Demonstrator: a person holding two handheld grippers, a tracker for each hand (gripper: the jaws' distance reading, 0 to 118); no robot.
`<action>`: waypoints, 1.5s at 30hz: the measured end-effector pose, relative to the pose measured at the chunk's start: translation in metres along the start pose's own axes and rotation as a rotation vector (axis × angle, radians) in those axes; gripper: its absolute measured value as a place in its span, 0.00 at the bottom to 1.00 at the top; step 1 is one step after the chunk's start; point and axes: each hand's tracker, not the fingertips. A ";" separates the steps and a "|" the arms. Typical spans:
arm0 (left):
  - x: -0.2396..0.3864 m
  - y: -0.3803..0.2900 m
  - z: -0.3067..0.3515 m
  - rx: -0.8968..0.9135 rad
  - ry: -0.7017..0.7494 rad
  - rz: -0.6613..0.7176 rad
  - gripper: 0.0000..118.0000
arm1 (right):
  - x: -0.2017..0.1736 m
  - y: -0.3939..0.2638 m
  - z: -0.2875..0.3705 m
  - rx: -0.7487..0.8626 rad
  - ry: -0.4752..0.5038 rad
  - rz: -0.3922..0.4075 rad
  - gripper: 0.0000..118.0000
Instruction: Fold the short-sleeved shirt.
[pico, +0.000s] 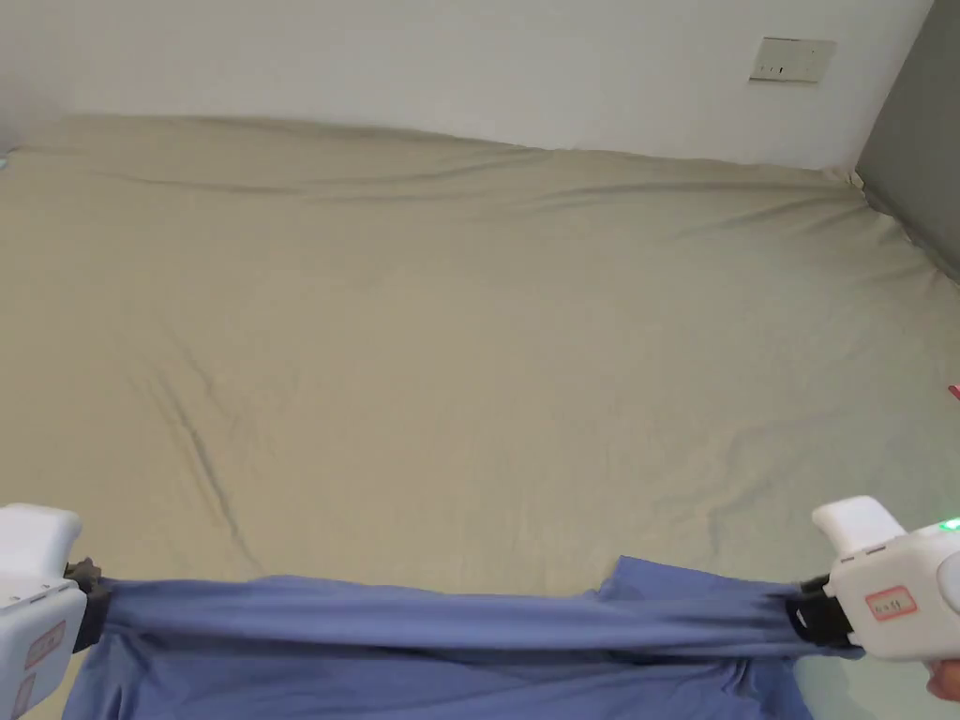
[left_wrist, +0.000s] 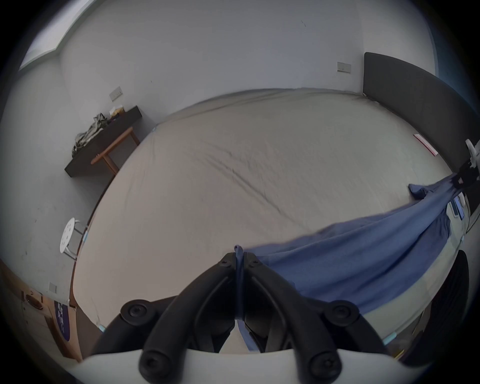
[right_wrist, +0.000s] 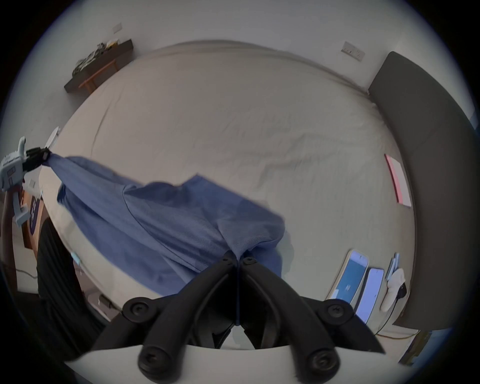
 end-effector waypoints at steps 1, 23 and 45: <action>0.001 -0.007 -0.002 -0.020 -0.002 -0.005 0.01 | 0.000 -0.008 -0.009 -0.020 0.008 -0.001 0.02; 0.017 -0.068 -0.070 -0.303 -0.037 -0.241 0.07 | -0.017 -0.053 -0.091 -0.273 0.023 -0.056 0.12; 0.063 0.072 0.120 0.746 0.060 0.135 0.48 | -0.151 0.024 0.153 1.012 -0.296 -0.077 0.82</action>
